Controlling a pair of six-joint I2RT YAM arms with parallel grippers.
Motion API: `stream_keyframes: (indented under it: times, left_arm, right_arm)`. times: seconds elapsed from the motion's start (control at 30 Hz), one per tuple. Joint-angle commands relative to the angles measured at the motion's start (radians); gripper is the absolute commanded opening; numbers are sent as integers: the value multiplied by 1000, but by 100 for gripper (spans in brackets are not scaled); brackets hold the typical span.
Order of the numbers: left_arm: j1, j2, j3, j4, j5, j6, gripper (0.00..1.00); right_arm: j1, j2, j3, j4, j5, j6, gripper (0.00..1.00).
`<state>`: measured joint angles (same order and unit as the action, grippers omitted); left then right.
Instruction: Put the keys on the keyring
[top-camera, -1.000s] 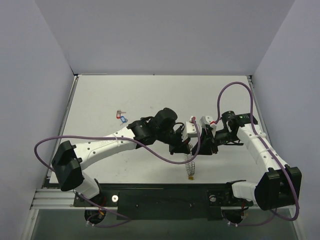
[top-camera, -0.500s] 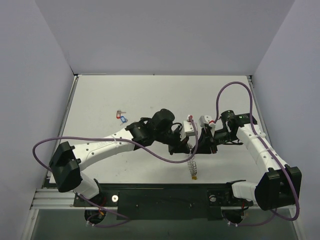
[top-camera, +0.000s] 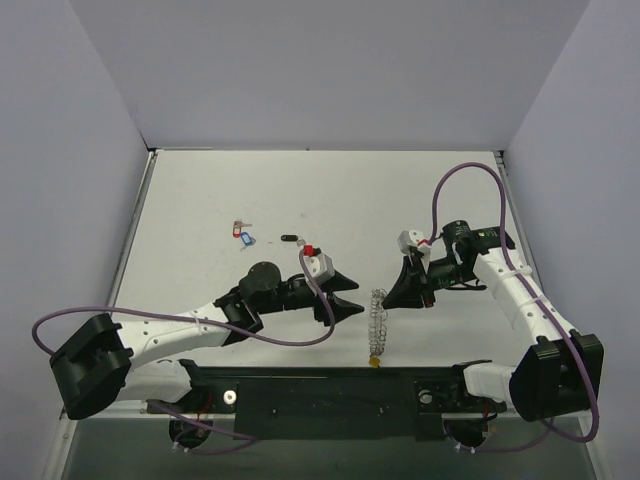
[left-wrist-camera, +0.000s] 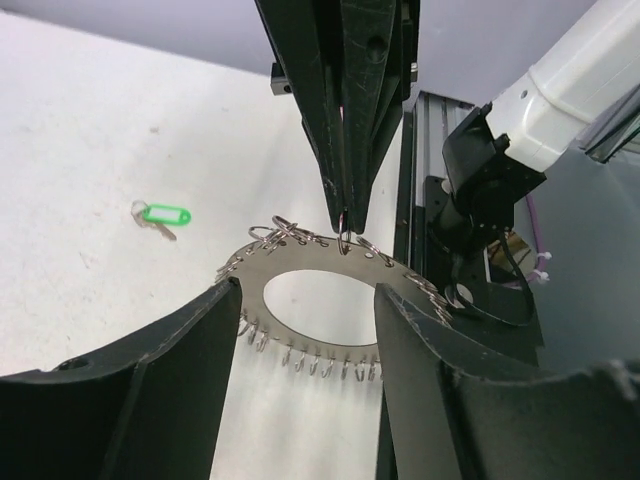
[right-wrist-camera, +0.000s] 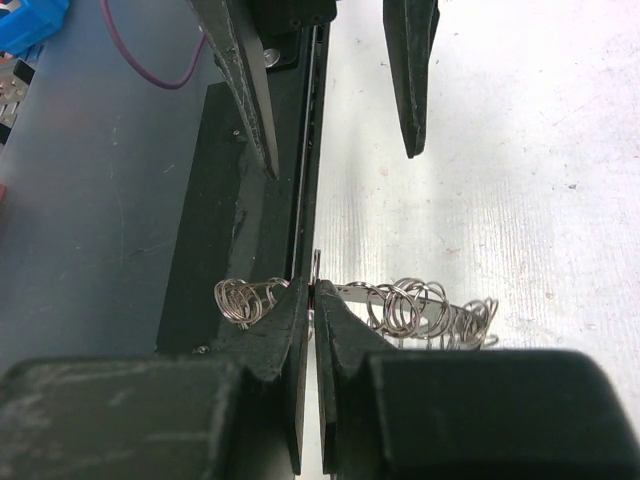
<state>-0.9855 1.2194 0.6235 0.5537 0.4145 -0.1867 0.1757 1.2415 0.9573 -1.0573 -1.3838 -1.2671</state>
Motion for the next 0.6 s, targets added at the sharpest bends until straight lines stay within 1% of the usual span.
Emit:
stream_keyframes:
  times: [0.0,0.23,0.37,0.57]
  left_arm:
    - [-7,29,-74,405,-6,-23,63]
    - [-15,144,-53,543,13,-36,56]
    - [-21,180,-35,552,50,-49,51]
    - [-28,203,-39,561,63,-53,51]
  right_arm:
    - [-7,-27,23,-46,-58,0,0]
    - [-7,-30,21,-43,-58,3,0]
    - [-8,-33,20,-41,-58,0,0]
    - [-10,-30,20,-41,-60,-2,0]
